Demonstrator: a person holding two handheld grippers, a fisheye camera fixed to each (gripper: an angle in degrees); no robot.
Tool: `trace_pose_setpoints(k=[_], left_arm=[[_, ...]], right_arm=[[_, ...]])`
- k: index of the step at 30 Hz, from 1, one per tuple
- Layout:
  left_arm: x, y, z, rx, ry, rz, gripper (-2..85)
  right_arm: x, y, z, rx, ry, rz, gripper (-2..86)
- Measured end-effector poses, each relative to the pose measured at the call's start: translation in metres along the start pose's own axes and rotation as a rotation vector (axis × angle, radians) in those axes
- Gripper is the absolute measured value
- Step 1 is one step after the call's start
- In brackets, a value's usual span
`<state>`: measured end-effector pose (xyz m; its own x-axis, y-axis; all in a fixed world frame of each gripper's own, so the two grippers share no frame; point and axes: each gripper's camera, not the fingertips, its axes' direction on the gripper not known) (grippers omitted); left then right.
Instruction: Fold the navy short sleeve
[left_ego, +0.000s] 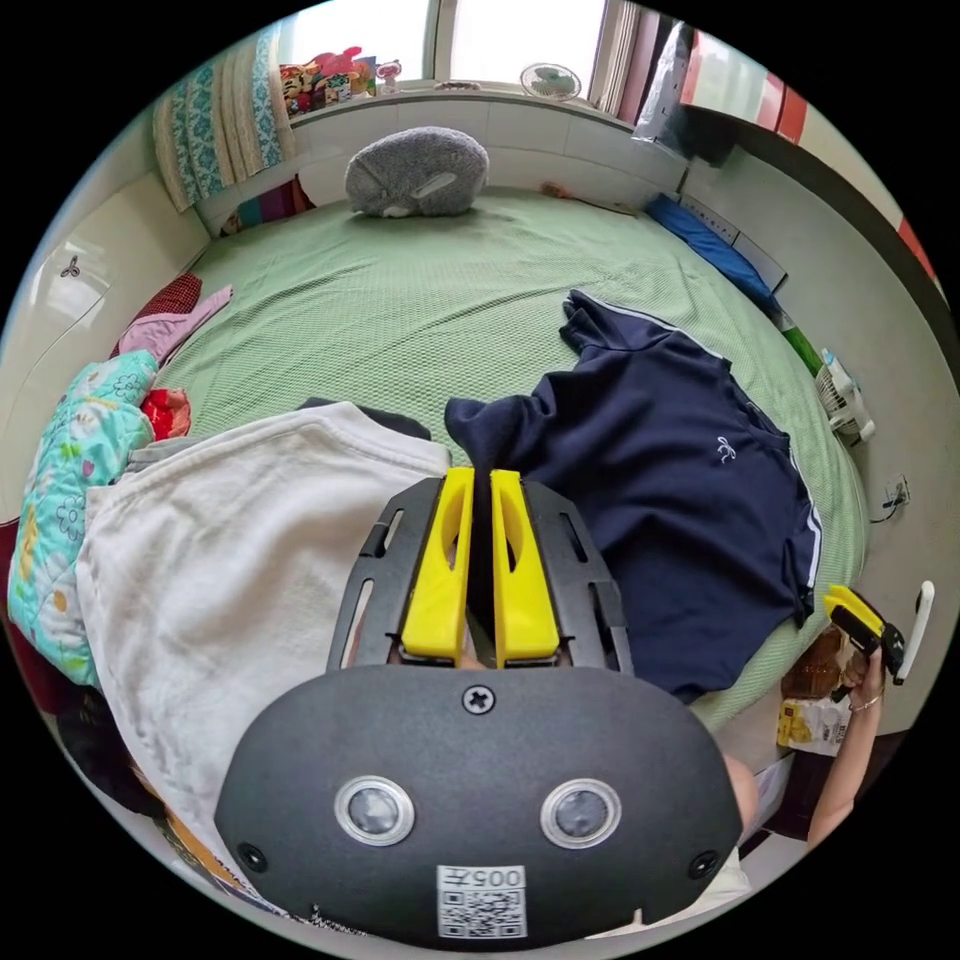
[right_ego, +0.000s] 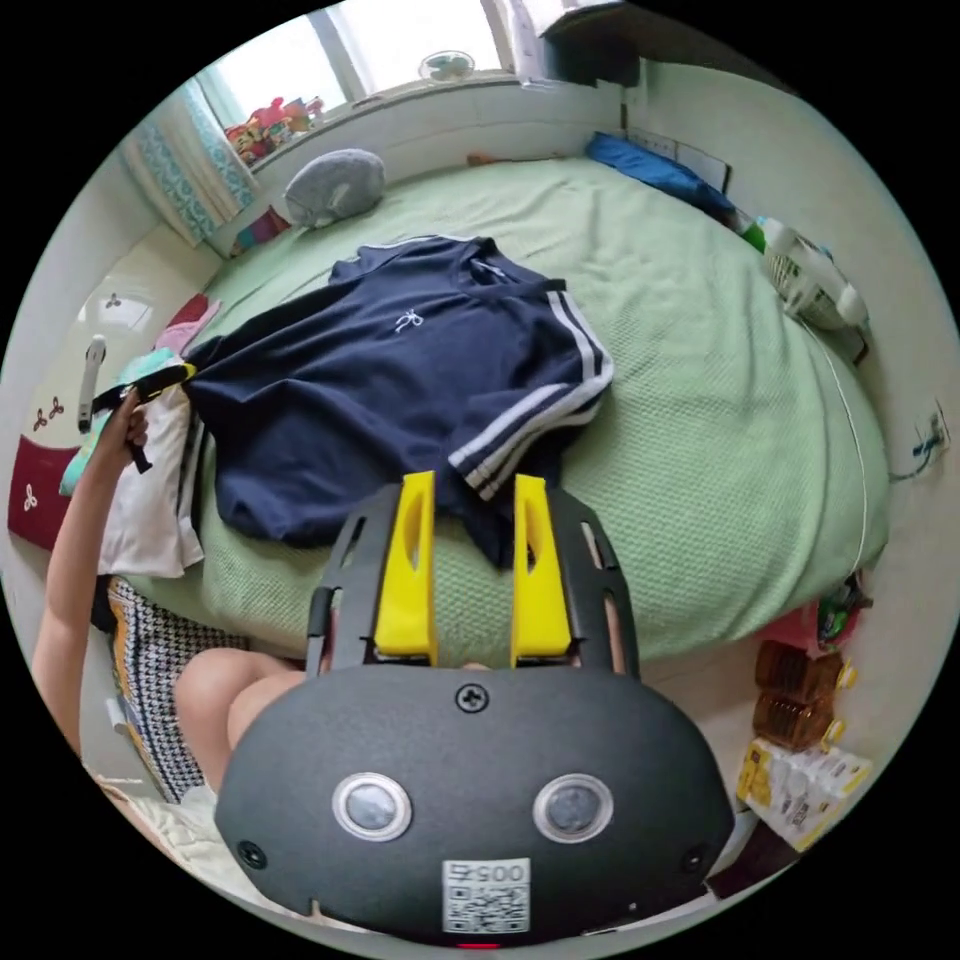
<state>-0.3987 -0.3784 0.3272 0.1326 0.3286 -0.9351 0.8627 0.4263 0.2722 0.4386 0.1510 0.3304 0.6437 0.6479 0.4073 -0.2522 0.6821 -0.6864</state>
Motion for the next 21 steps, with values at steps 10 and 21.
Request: trace_pose_setpoints(k=[10,21], left_arm=[[0.002,-0.003,-0.006,-0.003,-0.060,0.062,4.5],[-0.007,-0.002,-0.011,-0.006,-0.027,0.055,4.6]], right_arm=[[0.003,-0.028,0.029,-0.036,0.052,0.136,-1.0],[0.079,0.003,-0.007,-0.016,0.151,0.379,2.8]])
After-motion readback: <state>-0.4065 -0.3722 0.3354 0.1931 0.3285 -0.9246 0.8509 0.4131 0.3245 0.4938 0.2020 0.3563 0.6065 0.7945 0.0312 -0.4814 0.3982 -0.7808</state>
